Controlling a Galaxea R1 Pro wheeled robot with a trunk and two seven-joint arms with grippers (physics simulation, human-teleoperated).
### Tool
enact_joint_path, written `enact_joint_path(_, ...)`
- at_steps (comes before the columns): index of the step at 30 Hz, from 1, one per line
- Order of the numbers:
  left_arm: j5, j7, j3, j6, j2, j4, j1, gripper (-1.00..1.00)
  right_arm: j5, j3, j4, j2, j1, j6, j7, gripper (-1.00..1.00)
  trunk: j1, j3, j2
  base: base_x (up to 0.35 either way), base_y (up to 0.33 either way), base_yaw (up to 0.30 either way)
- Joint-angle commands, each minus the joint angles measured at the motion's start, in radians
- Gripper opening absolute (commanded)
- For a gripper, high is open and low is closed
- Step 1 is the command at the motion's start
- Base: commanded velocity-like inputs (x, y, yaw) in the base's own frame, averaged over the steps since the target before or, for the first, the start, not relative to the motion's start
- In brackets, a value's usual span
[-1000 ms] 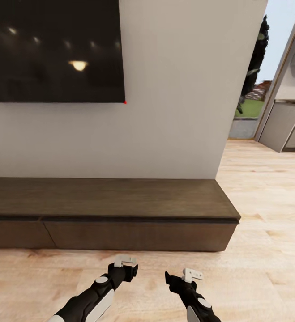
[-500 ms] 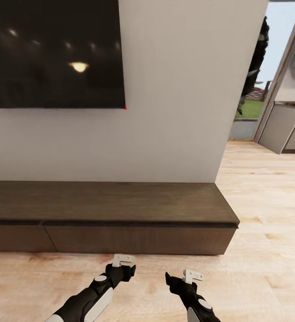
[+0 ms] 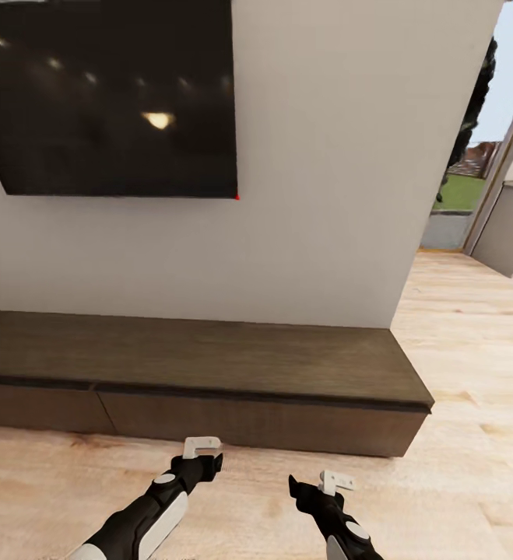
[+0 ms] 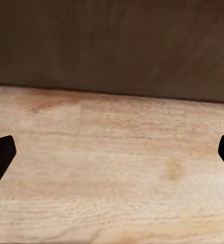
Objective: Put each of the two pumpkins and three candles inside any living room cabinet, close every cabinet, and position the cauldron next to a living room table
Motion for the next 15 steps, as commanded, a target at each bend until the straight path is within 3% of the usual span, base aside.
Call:
enact_joint_path(1, 0.008, 0.02, -0.008, 0.002, 0.001, -0.002, -0.001, 1.0, -0.009, 0.004, -0.002, -0.001, 0.0, 0.002, -0.008, 1.0, -0.004, 0.002, 0.007, 0.0, 0.0, 0.282)
enact_joint_path(15, 0.008, 0.048, -0.006, -0.002, 0.001, 0.001, -0.001, 1.0, -0.008, 0.004, 0.003, -0.001, 0.0, 0.002, -0.008, 1.0, -0.058, 0.046, 0.105, 0.0, 0.0, 0.29)
